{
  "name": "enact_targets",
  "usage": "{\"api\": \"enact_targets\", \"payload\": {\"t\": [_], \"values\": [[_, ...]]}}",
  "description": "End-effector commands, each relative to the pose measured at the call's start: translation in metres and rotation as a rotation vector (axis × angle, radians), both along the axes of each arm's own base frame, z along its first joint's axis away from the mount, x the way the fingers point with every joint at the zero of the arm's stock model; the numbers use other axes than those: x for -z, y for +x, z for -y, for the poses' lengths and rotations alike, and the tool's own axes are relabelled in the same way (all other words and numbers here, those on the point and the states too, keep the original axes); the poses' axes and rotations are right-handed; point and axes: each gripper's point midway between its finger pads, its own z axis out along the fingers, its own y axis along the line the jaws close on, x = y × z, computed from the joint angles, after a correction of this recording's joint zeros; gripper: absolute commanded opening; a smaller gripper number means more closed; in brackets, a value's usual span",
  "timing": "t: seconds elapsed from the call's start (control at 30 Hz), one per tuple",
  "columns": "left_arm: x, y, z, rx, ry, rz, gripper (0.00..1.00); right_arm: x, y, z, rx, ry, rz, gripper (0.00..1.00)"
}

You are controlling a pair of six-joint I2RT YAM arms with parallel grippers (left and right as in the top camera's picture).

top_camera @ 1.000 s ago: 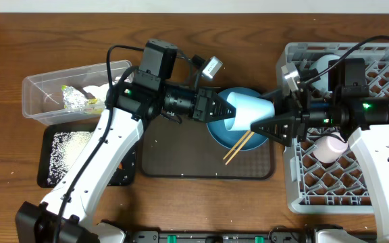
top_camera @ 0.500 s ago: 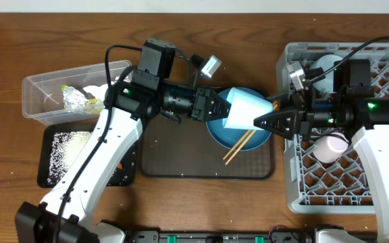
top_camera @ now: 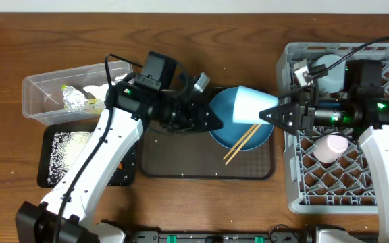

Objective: Sort waste into correct bins and load items into the dishwasher rack
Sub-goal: 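Open the left gripper to release the cup to the right gripper, then carry the light-blue cup into the rack and lower it upside down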

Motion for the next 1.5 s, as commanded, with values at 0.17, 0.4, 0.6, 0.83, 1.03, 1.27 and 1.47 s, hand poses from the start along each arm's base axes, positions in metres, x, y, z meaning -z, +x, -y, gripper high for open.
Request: {"api": "enact_targets", "payload": {"t": [0.17,0.4,0.6,0.83,1.03,1.27,1.47], "values": [[0.047,0.016,-0.055,-0.12,0.399,0.077,0.37,0.018,0.027,0.074,0.451,-0.301,-0.178,0.3],[0.05,0.011,-0.057,-0.114,0.414,0.062,0.37,0.026,0.013,0.176,0.952,-0.688,-0.357,0.27],[0.056,0.008,-0.058,-0.11,0.423,0.046,0.47,0.02,-0.003,0.222,1.188,-0.864,-0.419,0.21],[0.058,0.006,-0.059,-0.108,0.426,0.04,0.64,0.041,0.018,0.233,1.193,-0.902,-0.472,0.17],[0.058,0.006,-0.059,-0.108,0.425,0.039,0.67,0.073,0.045,0.235,1.143,-0.91,-0.537,0.13],[0.058,0.006,-0.059,-0.108,0.426,0.04,0.68,0.105,0.064,0.223,1.031,-0.874,-0.606,0.11],[0.058,0.006,-0.059,-0.108,0.426,0.038,0.69,0.126,0.072,0.217,0.987,-0.899,-0.642,0.14]]}}
